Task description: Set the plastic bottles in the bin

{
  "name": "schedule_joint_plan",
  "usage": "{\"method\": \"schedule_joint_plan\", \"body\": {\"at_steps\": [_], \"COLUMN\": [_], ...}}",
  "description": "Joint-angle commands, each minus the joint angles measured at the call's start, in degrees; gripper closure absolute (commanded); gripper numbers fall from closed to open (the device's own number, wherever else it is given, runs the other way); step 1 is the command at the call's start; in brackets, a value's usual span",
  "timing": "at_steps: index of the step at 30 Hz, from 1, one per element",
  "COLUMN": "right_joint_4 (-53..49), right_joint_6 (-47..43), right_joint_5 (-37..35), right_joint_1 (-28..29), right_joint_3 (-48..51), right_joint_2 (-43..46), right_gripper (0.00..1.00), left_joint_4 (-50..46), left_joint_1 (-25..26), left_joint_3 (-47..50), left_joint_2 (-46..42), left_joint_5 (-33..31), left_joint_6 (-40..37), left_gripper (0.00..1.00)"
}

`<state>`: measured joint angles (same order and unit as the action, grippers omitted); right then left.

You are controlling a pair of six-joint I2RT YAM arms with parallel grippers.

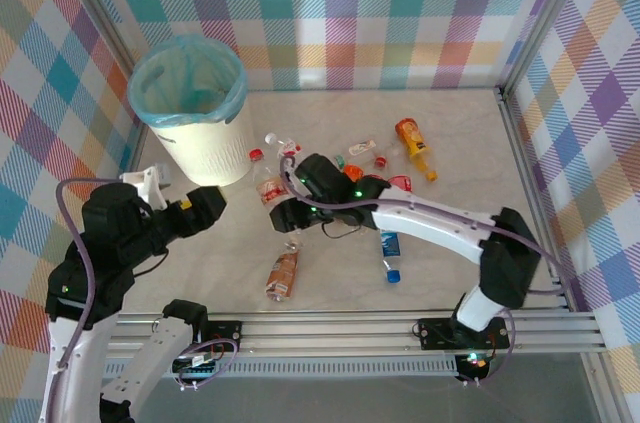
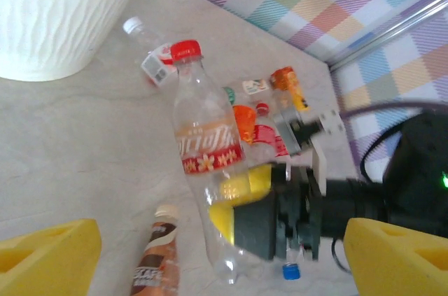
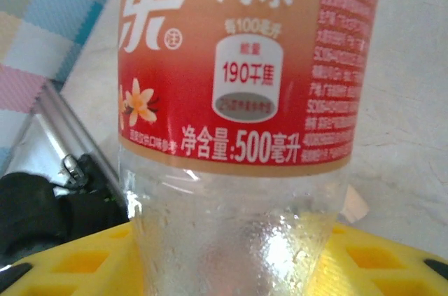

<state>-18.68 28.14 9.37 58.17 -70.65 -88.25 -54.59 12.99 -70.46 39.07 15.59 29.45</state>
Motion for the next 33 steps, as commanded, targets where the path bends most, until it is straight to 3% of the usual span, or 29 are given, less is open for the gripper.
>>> {"method": "schedule_joint_plan", "body": {"at_steps": [1,8,17,33], "right_joint_4": [8.5,13.4,18.2,18.5], "right_joint_6": [-3.8,-6.6,-8.5,-10.4], "right_joint_5": [6.1,9.4,13.8,16.3], "right_joint_1": [0.7,1.3,2.2,4.9], "right_joint_3": [4.7,11.3,12.2,9.3], "right_joint_2": [5.5,13.7,15.3,12.3], "right_gripper": [0.46,0.46,0.48,0.48], "left_joint_4": [8.4,13.2,14.4,12.2], "left_joint_1": [0.4,0.5,0.5,0.5], "left_joint_3": [0.0,1.1,2.7,2.5], "left_joint_2": [2.6,6.8,9.0,7.7], "left_joint_5": [5.1,7.7,11.9,11.0], "left_joint_6": [4.4,8.2,9.8,8.0], "left_gripper": [0.11,0.15,0.21,0.55]}}
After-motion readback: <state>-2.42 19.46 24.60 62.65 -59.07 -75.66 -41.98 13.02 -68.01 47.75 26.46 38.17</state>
